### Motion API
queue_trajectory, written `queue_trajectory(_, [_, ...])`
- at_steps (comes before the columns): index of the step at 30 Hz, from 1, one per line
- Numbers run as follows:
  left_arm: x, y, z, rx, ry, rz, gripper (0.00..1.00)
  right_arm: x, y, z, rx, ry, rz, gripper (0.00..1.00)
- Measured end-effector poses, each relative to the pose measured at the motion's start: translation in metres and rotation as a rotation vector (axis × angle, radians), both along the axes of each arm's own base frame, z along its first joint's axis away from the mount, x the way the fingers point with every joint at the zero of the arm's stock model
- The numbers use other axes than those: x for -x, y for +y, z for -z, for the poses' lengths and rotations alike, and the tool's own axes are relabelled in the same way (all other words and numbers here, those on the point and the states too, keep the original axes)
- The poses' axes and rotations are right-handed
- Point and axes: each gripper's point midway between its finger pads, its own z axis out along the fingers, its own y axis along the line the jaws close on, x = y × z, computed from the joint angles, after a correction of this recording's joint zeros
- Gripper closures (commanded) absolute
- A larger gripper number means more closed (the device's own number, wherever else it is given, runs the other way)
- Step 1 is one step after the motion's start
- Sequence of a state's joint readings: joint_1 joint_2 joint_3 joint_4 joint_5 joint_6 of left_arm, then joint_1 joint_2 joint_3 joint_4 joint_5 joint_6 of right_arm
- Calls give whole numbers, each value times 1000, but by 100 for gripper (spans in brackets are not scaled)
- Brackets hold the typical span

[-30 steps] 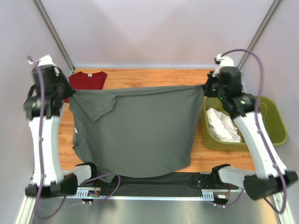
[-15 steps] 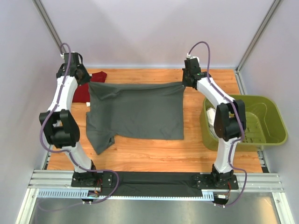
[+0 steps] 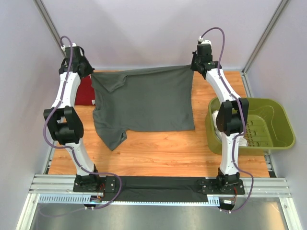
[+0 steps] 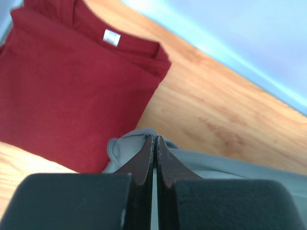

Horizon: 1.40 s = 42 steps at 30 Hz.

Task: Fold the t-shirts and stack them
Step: Flatten the tshirt out

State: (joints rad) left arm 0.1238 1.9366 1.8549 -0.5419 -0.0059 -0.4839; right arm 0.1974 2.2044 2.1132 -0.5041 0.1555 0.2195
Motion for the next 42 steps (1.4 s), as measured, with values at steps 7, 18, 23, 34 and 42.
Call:
queue_trajectory(7, [47, -9, -97, -26, -197, 17, 100, 34, -1, -73, -24, -103, -45, 100])
queue_trajectory(18, [232, -25, -293, -157, -677, 14, 100, 200, -24, -262, -74, -495, -111, 100])
queue_trajectory(23, [298, -29, -309, -182, -740, -7, 100, 267, -36, -312, -60, -626, -125, 100])
queue_trajectory(34, [396, -26, -342, -232, -779, -81, 100, 360, -52, -339, -27, -603, -163, 100])
queue_trajectory(42, [302, -16, -217, -185, -369, -49, 100, 298, -40, -216, 6, -228, -156, 100])
